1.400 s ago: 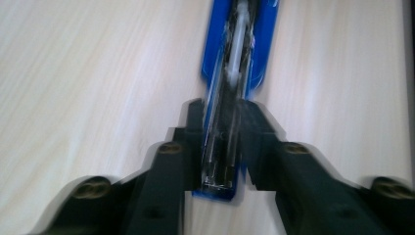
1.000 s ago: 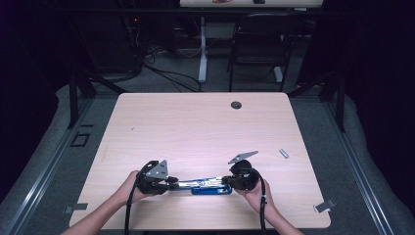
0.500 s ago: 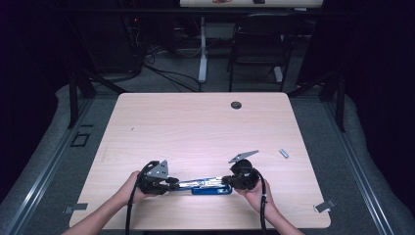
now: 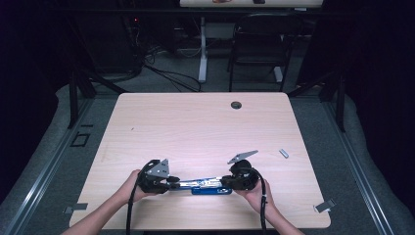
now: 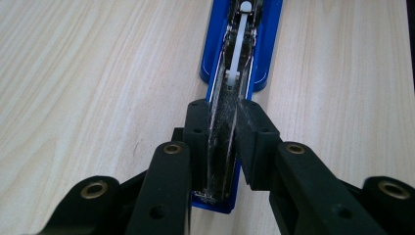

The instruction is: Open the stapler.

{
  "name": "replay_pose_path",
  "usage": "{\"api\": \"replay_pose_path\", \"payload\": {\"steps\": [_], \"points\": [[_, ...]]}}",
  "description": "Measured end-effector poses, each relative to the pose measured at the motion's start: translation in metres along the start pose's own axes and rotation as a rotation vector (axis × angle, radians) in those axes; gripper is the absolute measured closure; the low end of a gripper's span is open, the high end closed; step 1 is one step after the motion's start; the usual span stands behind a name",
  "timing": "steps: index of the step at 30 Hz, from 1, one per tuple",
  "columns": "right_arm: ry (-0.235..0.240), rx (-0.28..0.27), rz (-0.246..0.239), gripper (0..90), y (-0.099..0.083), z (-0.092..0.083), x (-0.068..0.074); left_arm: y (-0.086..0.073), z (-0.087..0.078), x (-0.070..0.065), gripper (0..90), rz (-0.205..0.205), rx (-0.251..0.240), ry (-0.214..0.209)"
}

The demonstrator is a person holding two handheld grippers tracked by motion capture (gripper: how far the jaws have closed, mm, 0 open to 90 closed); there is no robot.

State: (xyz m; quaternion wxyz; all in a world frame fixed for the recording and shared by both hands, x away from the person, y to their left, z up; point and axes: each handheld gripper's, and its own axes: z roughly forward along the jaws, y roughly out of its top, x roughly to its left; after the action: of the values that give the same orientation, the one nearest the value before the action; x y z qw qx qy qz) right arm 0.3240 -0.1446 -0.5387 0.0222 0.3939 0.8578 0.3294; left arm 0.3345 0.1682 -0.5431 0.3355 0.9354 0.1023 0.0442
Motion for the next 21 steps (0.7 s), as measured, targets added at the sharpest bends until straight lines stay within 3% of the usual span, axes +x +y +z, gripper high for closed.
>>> {"api": "replay_pose_path", "payload": {"steps": [10, 13, 21], "points": [[-0.035, -0.045, -0.038, 74.8, 0.004, -0.018, -0.004, 0.0, 0.0, 0.0, 75.9, 0.0, -0.005, 0.002], [-0.07, -0.058, -0.043, 68.2, 0.003, -0.026, -0.012, 0.0, 0.0, 0.0, 75.9, 0.003, -0.005, 0.003], [-0.125, -0.064, -0.02, 63.1, -0.004, -0.039, -0.034, 0.0, 0.0, 0.001, 75.8, 0.002, -0.009, -0.002]]}}
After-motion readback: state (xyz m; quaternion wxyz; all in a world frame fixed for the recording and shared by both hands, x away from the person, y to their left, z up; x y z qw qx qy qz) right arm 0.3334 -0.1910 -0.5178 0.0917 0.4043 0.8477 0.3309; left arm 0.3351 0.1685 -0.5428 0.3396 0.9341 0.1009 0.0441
